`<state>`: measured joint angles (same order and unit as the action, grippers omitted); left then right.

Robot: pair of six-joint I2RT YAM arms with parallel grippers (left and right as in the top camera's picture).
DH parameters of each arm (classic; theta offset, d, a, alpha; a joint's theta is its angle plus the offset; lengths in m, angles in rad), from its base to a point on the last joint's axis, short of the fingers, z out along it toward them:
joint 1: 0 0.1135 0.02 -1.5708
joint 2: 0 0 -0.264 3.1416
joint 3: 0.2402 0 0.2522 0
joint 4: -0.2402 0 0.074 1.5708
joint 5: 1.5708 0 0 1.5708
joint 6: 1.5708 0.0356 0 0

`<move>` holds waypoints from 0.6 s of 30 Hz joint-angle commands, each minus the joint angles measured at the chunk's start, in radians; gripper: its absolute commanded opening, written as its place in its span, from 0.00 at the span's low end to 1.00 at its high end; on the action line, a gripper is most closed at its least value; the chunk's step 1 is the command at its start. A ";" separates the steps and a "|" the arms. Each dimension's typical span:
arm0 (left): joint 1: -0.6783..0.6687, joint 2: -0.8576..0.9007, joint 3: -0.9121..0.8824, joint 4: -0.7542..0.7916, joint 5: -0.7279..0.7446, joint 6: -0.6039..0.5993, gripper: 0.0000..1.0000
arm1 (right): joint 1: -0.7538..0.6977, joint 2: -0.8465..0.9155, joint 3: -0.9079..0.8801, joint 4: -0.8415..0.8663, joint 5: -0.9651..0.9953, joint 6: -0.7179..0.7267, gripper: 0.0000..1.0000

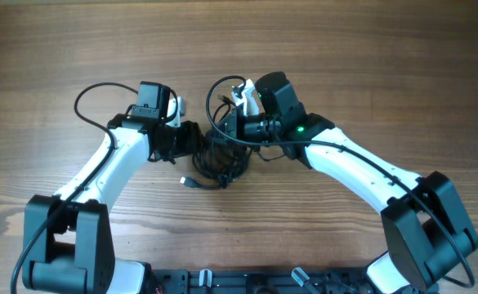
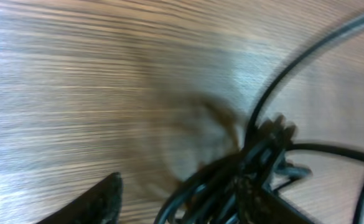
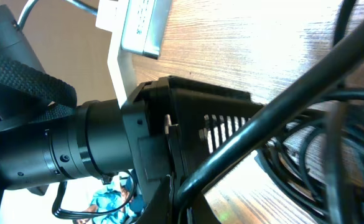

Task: Untangle cables

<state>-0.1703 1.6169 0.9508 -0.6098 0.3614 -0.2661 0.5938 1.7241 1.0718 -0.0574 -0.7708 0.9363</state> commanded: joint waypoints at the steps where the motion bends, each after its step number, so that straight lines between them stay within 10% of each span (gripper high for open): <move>1: -0.005 -0.012 -0.003 -0.008 0.159 0.140 0.66 | -0.001 -0.021 0.015 0.008 -0.043 -0.018 0.04; 8: -0.005 -0.012 -0.003 -0.049 0.255 0.321 0.65 | -0.024 -0.021 0.015 0.024 -0.142 -0.018 0.04; 18: -0.005 0.054 -0.003 -0.021 0.238 0.277 0.63 | -0.103 -0.021 0.015 0.024 -0.251 -0.021 0.04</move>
<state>-0.1711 1.6234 0.9508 -0.6476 0.5789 0.0223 0.5037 1.7237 1.0718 -0.0429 -0.9768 0.9367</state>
